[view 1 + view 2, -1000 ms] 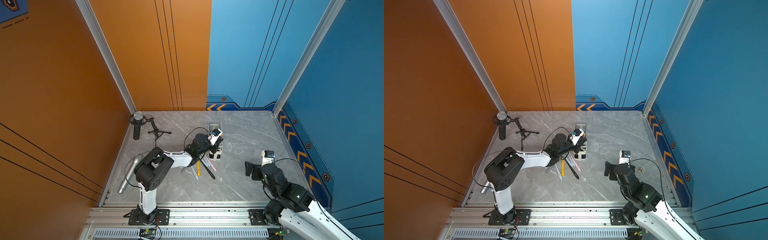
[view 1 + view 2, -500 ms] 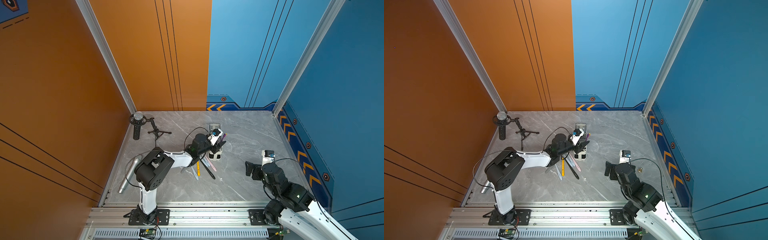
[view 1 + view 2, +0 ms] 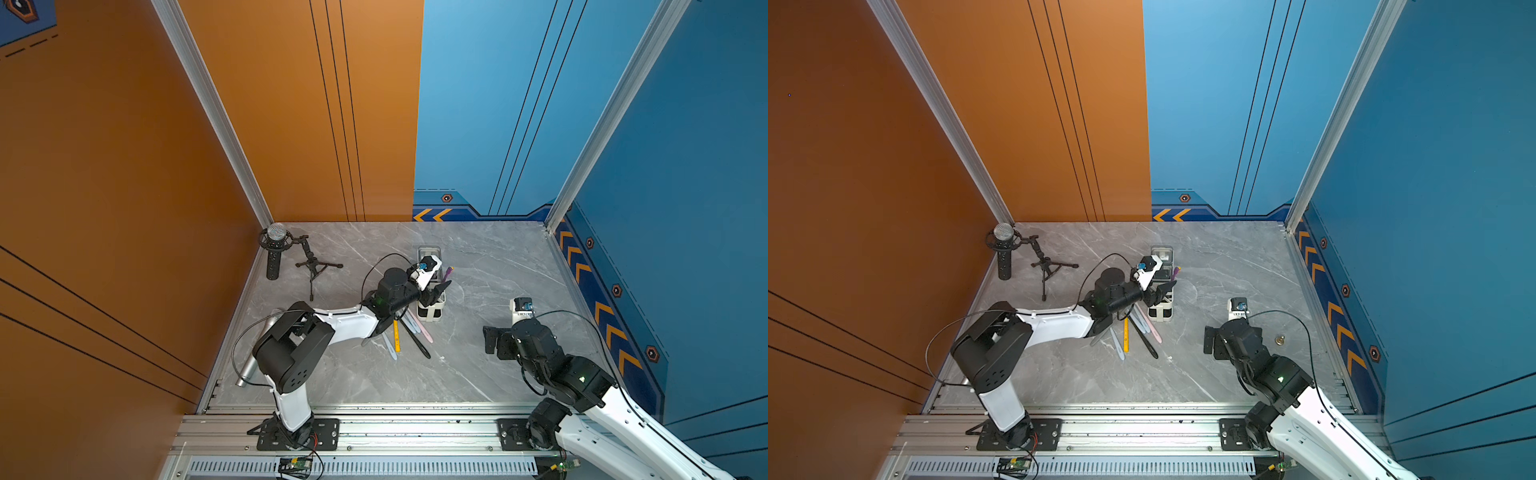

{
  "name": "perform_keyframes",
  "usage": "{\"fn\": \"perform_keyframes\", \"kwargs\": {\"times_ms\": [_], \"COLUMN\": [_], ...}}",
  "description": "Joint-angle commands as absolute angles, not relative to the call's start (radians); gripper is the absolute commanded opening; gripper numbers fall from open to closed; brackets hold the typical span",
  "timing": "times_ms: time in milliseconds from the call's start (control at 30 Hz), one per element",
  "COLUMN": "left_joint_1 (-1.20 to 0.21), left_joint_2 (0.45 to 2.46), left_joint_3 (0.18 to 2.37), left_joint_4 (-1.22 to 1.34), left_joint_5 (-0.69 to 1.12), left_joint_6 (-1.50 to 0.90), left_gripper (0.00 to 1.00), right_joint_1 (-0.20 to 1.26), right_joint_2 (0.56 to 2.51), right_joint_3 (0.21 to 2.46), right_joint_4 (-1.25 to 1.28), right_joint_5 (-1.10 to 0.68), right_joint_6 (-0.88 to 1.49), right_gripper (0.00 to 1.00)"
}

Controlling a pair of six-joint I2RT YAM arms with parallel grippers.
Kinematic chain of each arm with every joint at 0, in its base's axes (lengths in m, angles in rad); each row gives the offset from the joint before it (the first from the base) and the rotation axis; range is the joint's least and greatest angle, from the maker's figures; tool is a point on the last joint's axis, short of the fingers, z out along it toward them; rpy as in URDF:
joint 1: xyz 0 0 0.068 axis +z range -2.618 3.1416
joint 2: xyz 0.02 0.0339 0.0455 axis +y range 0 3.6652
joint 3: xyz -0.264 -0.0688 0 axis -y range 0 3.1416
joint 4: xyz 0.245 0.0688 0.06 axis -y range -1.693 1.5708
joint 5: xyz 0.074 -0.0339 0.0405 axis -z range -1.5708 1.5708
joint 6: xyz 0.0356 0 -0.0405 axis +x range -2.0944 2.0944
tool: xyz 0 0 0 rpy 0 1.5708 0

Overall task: Place the toothbrush into the toothbrush holder
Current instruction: Place the toothbrush in the toothbrush holder, then pick up the toothbrush from the center of the board.

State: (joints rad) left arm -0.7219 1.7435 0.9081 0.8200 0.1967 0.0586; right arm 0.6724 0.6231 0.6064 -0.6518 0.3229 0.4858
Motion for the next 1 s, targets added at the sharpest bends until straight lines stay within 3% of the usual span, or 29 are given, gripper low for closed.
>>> {"fn": "perform_keyframes", "kwargs": {"times_ms": [0, 100, 267, 667, 967], "left_joint_1": [-0.737, -0.750, -0.760, -0.785, -0.771], "left_joint_2": [1.675, 1.629, 1.536, 1.409, 1.383], "left_joint_3": [0.841, 0.786, 0.691, 0.706, 0.666], "left_joint_4": [0.833, 0.830, 0.812, 0.406, 0.317], "left_joint_5": [0.130, 0.096, 0.061, -0.051, -0.122], "left_joint_6": [0.031, 0.019, -0.016, -0.009, -0.056], "left_gripper": [0.69, 0.72, 0.77, 0.76, 0.75], "right_joint_1": [0.675, 0.674, 0.660, 0.675, 0.585], "right_joint_2": [0.644, 0.701, 0.865, 1.095, 0.930], "right_joint_3": [0.657, 0.676, 0.734, 0.877, 0.835], "right_joint_4": [-0.636, -0.643, -0.731, -1.040, -0.931], "right_joint_5": [0.187, 0.104, 0.161, 0.612, 0.526], "right_joint_6": [0.429, 0.421, 0.520, 0.632, 0.603], "right_gripper": [1.00, 1.00, 1.00, 1.00, 1.00]}}
